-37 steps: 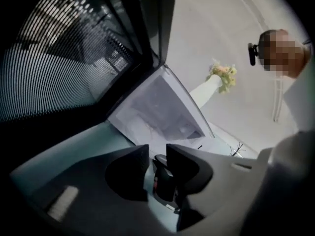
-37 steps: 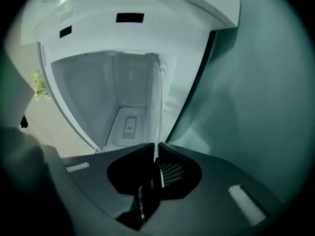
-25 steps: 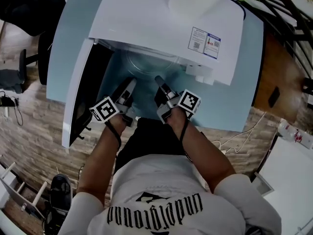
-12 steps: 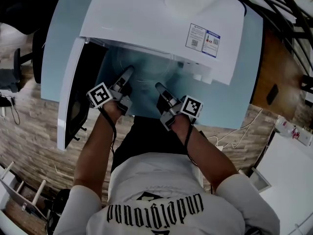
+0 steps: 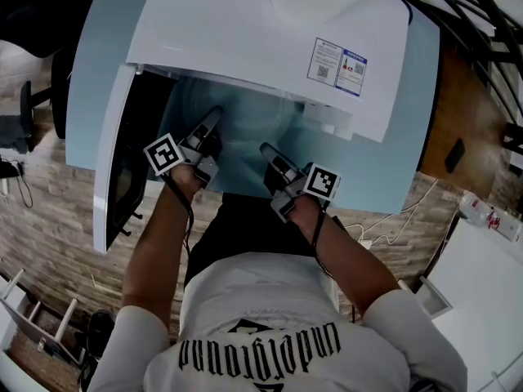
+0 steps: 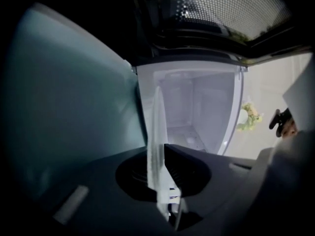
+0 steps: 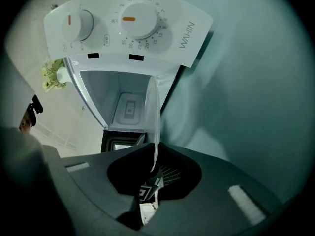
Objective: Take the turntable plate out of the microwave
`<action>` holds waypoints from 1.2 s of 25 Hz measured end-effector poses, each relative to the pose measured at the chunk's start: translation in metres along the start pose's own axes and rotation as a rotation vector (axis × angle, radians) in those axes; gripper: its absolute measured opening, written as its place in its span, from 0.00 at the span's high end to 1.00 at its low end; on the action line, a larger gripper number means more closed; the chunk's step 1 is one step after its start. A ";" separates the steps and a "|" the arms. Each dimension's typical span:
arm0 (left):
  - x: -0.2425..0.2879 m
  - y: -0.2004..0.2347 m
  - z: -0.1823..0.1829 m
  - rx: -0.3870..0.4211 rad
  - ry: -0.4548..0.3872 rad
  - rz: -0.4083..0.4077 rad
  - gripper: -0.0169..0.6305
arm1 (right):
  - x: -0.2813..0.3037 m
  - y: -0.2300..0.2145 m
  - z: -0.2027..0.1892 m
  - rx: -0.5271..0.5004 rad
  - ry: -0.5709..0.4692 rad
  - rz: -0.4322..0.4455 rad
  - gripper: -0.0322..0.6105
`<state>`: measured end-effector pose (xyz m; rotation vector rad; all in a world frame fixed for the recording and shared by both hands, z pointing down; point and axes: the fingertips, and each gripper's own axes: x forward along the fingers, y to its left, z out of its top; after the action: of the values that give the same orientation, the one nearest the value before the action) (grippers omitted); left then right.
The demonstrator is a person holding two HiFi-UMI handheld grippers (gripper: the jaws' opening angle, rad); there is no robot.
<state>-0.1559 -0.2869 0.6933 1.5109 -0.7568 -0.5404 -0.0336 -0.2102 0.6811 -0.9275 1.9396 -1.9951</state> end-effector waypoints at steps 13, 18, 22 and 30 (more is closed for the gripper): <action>-0.022 -0.023 -0.014 -0.028 -0.053 -0.095 0.86 | -0.016 0.016 -0.014 -0.046 0.036 0.035 0.90; -0.042 -0.037 -0.020 -0.049 -0.095 -0.119 0.86 | -0.025 0.033 -0.026 -0.083 0.048 0.055 0.90; -0.065 -0.058 -0.033 -0.058 -0.118 -0.132 0.86 | -0.043 0.052 -0.045 -0.109 0.063 0.075 0.90; -0.106 -0.106 -0.063 -0.029 -0.127 -0.174 0.86 | -0.083 0.093 -0.081 -0.177 0.064 0.135 0.90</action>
<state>-0.1667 -0.1682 0.5831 1.5346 -0.7151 -0.7803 -0.0394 -0.1080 0.5738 -0.7557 2.1804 -1.8237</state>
